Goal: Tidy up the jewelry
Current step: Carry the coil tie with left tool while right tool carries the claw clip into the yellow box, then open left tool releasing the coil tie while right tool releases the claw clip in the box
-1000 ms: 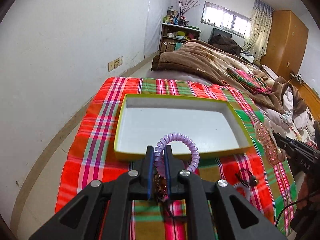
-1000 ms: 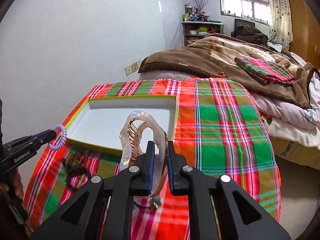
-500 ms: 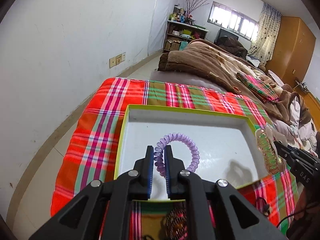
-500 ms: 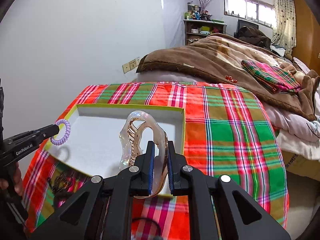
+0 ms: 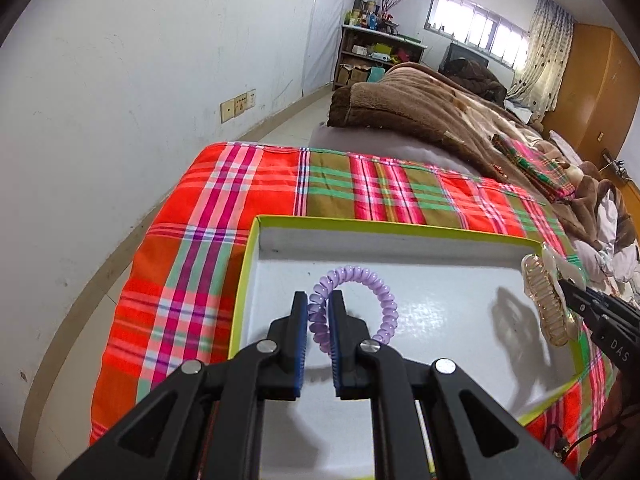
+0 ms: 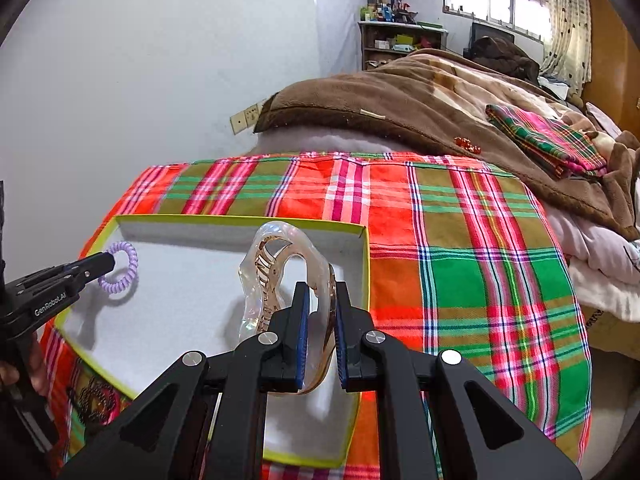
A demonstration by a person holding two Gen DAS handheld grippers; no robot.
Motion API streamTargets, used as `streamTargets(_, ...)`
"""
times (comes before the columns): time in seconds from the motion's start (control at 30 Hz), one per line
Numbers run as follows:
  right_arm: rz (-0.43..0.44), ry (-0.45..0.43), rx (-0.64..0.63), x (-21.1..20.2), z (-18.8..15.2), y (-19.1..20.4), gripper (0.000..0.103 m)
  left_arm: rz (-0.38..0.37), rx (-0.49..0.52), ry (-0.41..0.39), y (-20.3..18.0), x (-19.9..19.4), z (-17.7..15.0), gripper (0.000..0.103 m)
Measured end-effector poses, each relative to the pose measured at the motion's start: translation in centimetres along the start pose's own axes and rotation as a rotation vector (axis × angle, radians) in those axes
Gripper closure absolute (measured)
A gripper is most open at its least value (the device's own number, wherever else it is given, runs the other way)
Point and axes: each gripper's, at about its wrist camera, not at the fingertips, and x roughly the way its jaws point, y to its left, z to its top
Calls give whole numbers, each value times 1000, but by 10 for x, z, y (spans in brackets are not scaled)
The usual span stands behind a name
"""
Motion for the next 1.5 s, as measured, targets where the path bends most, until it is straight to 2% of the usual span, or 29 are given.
streamTargets(0.3, -26, 28, 11, 20, 1, -2, 91, 5, -4, 11, 3, 11, 2, 92)
streamTargets(1.1, -32, 18, 22, 30, 5, 0, 91, 34, 19, 21, 3, 20, 5, 91)
streamTargets(1.5, -37, 13, 19, 31, 5, 1, 91, 41, 48, 19, -3, 22, 6, 69)
